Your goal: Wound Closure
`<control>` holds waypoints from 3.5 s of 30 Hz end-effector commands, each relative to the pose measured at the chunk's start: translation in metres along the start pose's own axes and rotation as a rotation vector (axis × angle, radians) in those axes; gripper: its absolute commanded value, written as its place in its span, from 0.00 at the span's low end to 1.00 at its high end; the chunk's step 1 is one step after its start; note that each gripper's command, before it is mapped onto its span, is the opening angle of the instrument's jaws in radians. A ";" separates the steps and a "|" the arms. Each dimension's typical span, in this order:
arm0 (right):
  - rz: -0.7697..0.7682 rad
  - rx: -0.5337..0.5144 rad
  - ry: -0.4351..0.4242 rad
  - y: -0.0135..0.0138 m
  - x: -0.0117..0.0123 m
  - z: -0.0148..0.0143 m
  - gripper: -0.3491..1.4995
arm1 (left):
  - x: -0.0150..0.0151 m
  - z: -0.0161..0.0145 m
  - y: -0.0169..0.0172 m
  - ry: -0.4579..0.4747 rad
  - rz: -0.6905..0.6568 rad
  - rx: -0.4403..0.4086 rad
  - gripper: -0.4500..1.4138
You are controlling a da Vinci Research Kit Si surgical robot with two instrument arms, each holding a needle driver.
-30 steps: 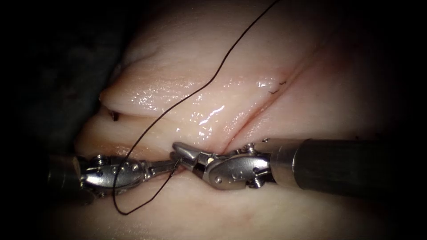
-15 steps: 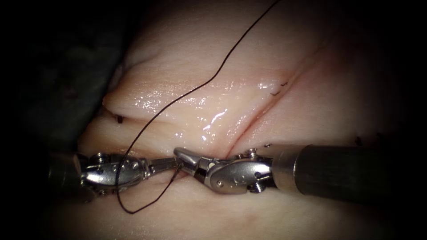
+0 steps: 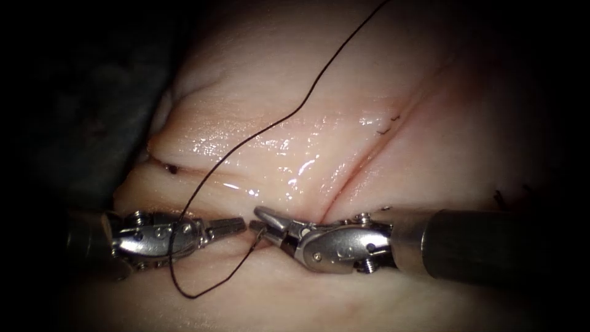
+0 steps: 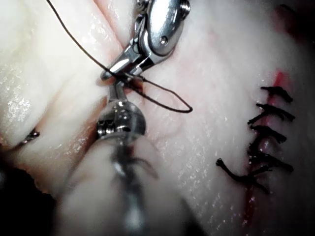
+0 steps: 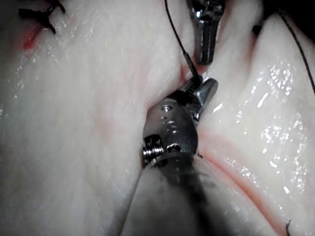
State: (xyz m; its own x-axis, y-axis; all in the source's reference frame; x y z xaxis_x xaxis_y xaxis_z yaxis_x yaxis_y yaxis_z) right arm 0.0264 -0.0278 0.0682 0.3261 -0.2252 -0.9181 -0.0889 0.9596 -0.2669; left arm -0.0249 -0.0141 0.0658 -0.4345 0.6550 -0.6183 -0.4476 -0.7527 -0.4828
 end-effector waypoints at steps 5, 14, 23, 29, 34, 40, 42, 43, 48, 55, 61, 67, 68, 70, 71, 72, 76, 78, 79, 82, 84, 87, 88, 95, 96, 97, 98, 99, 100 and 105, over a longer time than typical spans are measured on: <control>0.084 -0.109 -0.014 0.0037 0.0010 0.0008 0.00 | -0.0002 0.0010 0.0009 -0.001 -0.006 0.002 0.12; 0.212 -0.190 -0.053 0.0077 0.0008 0.0011 0.00 | 0.0012 0.0030 0.0031 0.000 -0.024 -0.030 0.11; 0.249 -0.214 -0.035 0.0091 0.0007 0.0015 0.00 | 0.0004 0.0057 0.0044 -0.026 -0.002 -0.058 0.11; 0.260 -0.216 -0.024 0.0099 0.0013 0.0022 0.00 | -0.0016 0.0067 0.0062 -0.113 0.023 -0.095 0.11; 0.271 -0.220 -0.010 0.0104 0.0020 0.0026 0.00 | -0.0035 0.0064 0.0063 -0.230 0.046 -0.103 0.12; 0.280 -0.223 0.005 0.0110 0.0026 0.0030 0.00 | -0.0043 0.0053 0.0056 -0.271 0.063 -0.080 0.12; 0.282 -0.222 0.012 0.0112 0.0028 0.0032 0.00 | -0.0045 0.0050 0.0054 -0.312 0.070 -0.056 0.11; 0.283 -0.222 0.011 0.0112 0.0029 0.0033 0.00 | -0.0045 0.0049 0.0053 -0.331 0.079 -0.044 0.11; 0.284 -0.220 0.025 0.0111 0.0033 0.0035 0.00 | -0.0048 0.0050 0.0037 -0.379 0.099 0.007 0.12; 0.353 -0.227 0.039 0.0118 0.0037 0.0037 0.00 | -0.0056 0.0064 0.0000 -0.374 0.121 0.039 0.14; 0.382 -0.236 0.052 0.0124 0.0039 0.0040 0.00 | -0.0062 0.0069 -0.0014 -0.370 0.117 0.047 0.15; 0.388 -0.240 0.052 0.0129 0.0040 0.0042 0.00 | -0.0043 0.0065 -0.0020 -0.320 0.095 0.058 0.19; 0.387 -0.238 0.050 0.0128 0.0040 0.0042 0.00 | -0.0040 0.0064 -0.0021 -0.310 0.092 0.064 0.19; 0.401 -0.225 0.042 0.0125 0.0039 0.0042 0.00 | -0.0029 0.0059 -0.0024 -0.283 0.082 0.083 0.17; 0.448 -0.212 0.040 0.0125 0.0039 0.0043 0.00 | -0.0023 0.0057 -0.0026 -0.272 0.086 0.095 0.15; 0.478 -0.212 0.039 0.0125 0.0039 0.0043 0.00 | -0.0022 0.0056 -0.0026 -0.272 0.093 0.098 0.14; 0.500 -0.240 0.003 0.0134 0.0038 0.0042 0.00 | -0.0022 0.0055 -0.0024 -0.276 0.099 0.119 0.14; 0.503 -0.245 0.001 0.0139 0.0036 0.0042 0.00 | -0.0023 0.0055 -0.0022 -0.277 0.096 0.120 0.14; 0.515 -0.246 0.001 0.0140 0.0035 0.0043 0.00 | -0.0022 0.0055 -0.0021 -0.278 0.098 0.116 0.14; 0.685 -0.230 0.004 0.0140 0.0033 0.0044 0.00 | -0.0020 0.0054 -0.0020 -0.277 0.098 0.120 0.15; 0.893 -0.202 0.013 0.0136 0.0033 0.0044 0.00 | -0.0019 0.0054 -0.0020 -0.275 0.096 0.121 0.15; 1.136 -0.132 0.017 0.0127 0.0033 0.0046 0.00 | -0.0019 0.0054 -0.0020 -0.276 0.094 0.122 0.15; 1.170 -0.120 0.021 0.0126 0.0033 0.0046 0.00 | -0.0019 0.0054 -0.0020 -0.275 0.094 0.120 0.14; 1.337 -0.043 0.015 0.0116 0.0044 0.0046 0.00 | -0.0019 0.0054 -0.0021 -0.276 0.093 0.121 0.14; 1.336 -0.036 0.011 0.0114 0.0046 0.0046 0.00 | -0.0019 0.0054 -0.0021 -0.276 0.093 0.121 0.14; 1.336 -0.030 0.007 0.0112 0.0048 0.0046 0.00 | -0.0019 0.0054 -0.0021 -0.276 0.093 0.121 0.14; 1.341 -0.023 0.002 0.0109 0.0052 0.0046 0.00 | -0.0019 0.0054 -0.0021 -0.275 0.092 0.118 0.14; 1.347 -0.016 -0.005 0.0107 0.0054 0.0046 0.00 | -0.0019 0.0054 -0.0021 -0.275 0.092 0.118 0.14; 1.352 -0.003 -0.021 0.0103 0.0059 0.0046 0.00 | -0.0019 0.0054 -0.0022 -0.275 0.093 0.118 0.13; 1.410 -0.007 -0.087 0.0100 0.0070 0.0044 0.00 | -0.0019 0.0053 -0.0022 -0.275 0.093 0.118 0.13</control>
State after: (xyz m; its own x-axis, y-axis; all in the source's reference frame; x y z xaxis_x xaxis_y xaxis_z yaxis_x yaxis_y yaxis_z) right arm 0.0311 -0.0188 0.0599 0.0239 0.9227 -0.3847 -0.3932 0.3625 0.8450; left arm -0.0267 -0.0129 0.0709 -0.6656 0.5896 -0.4574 -0.4779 -0.8076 -0.3456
